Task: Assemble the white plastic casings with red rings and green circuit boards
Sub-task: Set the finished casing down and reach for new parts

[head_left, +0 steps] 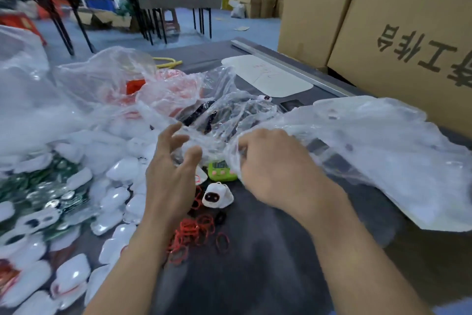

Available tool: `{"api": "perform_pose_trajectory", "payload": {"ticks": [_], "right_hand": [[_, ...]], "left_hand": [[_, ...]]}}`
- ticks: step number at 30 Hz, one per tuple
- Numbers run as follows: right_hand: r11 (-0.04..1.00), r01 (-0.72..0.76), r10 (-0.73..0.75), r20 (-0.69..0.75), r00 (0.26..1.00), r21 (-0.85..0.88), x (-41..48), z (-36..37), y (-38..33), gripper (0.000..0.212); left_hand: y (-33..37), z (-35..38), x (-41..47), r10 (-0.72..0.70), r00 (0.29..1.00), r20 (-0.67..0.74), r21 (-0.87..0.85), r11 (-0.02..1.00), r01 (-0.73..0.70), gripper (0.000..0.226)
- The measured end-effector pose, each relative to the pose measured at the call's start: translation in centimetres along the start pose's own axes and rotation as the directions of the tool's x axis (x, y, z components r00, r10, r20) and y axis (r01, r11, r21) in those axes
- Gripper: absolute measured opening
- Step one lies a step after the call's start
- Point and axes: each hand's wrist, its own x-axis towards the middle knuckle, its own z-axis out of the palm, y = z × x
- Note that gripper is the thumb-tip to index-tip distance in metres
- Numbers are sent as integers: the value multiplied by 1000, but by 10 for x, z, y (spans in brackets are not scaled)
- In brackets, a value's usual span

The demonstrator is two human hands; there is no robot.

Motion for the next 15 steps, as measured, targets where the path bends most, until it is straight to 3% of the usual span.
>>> {"api": "perform_pose_trajectory", "payload": {"ticks": [3,6,8,9,10,11,13,15], "right_hand": [[989,58,-47,84,995,-134,12,26,-45,23],[982,-48,55,33,998,-181,17,27,-60,23],[981,-163,129,-266,955,-108,15,22,-56,12],[981,-188,144,-450,881,-54,11,18,-56,13],[986,-161,150,-585,797,34,6,15,-60,17],[989,-79,142,-638,757,127,3,18,-67,21],[947,136,43,-535,844,291,8,36,-87,27],[876,170,-79,-213,974,452,26,66,-109,34]], "left_hand": [[-6,-29,-5,-12,995,-99,11,1000,13,47],[-11,-57,-10,-24,989,-149,74,997,35,47],[-14,-75,-12,-24,987,-161,116,992,43,50],[-15,-82,-12,-23,985,-168,132,990,46,52],[-16,-87,-12,-20,984,-178,146,988,46,54],[-17,-91,-11,-15,982,-188,158,986,45,54],[-22,-98,-7,-1,977,-212,179,983,40,52],[-32,-107,-2,-22,975,-220,239,968,76,49]]}}
